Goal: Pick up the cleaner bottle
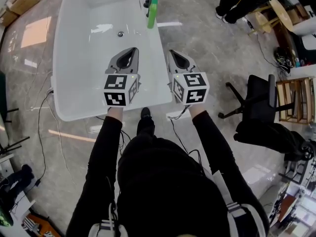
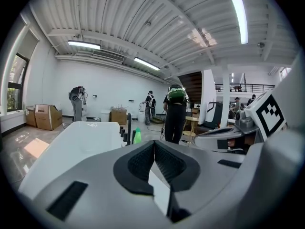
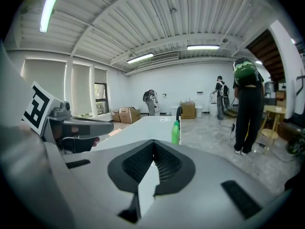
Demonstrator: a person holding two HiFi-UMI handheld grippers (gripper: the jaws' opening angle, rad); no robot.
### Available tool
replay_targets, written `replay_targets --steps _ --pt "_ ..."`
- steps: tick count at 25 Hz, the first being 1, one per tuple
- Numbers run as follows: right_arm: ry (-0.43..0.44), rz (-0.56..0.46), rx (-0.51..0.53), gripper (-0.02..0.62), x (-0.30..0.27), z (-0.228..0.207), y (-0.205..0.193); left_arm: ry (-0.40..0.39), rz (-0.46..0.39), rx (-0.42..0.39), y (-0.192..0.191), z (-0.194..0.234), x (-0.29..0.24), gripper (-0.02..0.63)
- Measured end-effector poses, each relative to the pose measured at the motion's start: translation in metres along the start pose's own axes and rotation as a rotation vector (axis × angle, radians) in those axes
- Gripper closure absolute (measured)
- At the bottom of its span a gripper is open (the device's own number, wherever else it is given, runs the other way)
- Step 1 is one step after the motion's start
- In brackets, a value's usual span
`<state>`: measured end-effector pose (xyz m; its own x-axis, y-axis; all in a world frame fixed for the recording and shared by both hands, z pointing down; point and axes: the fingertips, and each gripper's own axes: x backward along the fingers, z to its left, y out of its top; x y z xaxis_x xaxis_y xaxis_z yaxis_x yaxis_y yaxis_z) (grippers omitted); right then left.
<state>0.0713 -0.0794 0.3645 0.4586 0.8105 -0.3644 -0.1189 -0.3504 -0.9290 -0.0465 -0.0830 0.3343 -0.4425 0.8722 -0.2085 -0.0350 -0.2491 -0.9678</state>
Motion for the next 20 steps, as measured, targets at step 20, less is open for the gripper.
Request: replay_targets --steps 20 --pt "-0.002 0.025 0.025 0.594 -0.055 -0.015 0.019 -0.002 0.022 0.018 0.005 0.030 -0.062 0.595"
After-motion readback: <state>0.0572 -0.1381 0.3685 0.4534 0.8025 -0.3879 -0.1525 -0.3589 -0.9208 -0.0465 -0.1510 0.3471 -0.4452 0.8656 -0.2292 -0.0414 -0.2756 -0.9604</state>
